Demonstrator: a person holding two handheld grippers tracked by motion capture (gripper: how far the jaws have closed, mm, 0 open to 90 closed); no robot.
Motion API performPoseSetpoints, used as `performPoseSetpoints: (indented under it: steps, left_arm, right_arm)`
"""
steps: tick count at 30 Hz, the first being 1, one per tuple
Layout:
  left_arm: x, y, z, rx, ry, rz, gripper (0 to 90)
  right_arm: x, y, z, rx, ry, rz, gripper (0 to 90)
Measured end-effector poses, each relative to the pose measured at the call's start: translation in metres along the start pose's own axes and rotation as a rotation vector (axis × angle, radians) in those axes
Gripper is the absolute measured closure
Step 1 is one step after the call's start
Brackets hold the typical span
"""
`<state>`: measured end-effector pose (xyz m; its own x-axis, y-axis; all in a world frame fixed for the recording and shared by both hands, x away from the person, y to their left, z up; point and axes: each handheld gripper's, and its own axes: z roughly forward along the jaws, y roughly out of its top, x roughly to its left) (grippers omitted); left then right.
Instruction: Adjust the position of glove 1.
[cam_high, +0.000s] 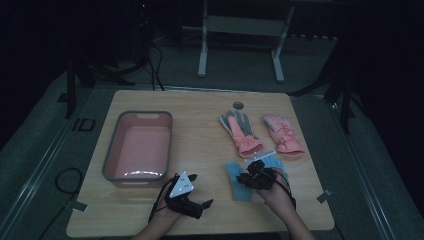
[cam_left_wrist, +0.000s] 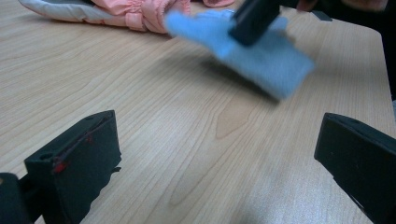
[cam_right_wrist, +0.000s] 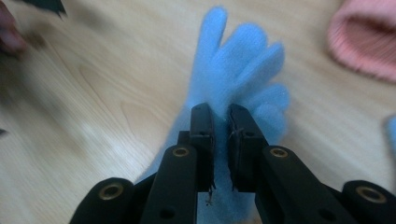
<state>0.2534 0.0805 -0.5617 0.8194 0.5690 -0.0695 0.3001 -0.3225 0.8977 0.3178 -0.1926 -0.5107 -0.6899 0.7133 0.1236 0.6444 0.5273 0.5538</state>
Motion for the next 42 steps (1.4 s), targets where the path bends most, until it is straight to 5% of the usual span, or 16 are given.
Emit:
performPoseSetpoints:
  steps: [6,15,21,27,37,42]
  left_arm:
    - [0.0,0.0,0.0,0.001,-0.001,0.003,0.4]
    - [0.0,0.0,0.0,0.001,-0.003,0.002,0.4]
    - [0.0,0.0,0.0,0.002,-0.005,0.004,0.4]
    - [0.0,0.0,0.0,0.004,-0.007,0.002,0.4]
    - [0.0,0.0,0.001,0.005,-0.009,0.0,0.4]
    - [0.0,0.0,0.001,0.007,-0.008,-0.001,0.4]
  right_arm:
    - [-0.004,-0.009,0.018,0.056,-0.022,-0.021,69.0]
    - [-0.001,-0.011,0.02,0.021,-0.065,-0.054,60.0]
    - [-0.005,-0.007,0.006,-0.001,-0.038,-0.062,57.3]
    - [-0.028,-0.007,-0.014,-0.013,-0.044,-0.043,57.2]
    - [-0.08,-0.017,-0.04,0.019,-0.122,0.001,56.8]
    - [-0.103,-0.023,-0.044,0.009,-0.127,-0.021,58.0]
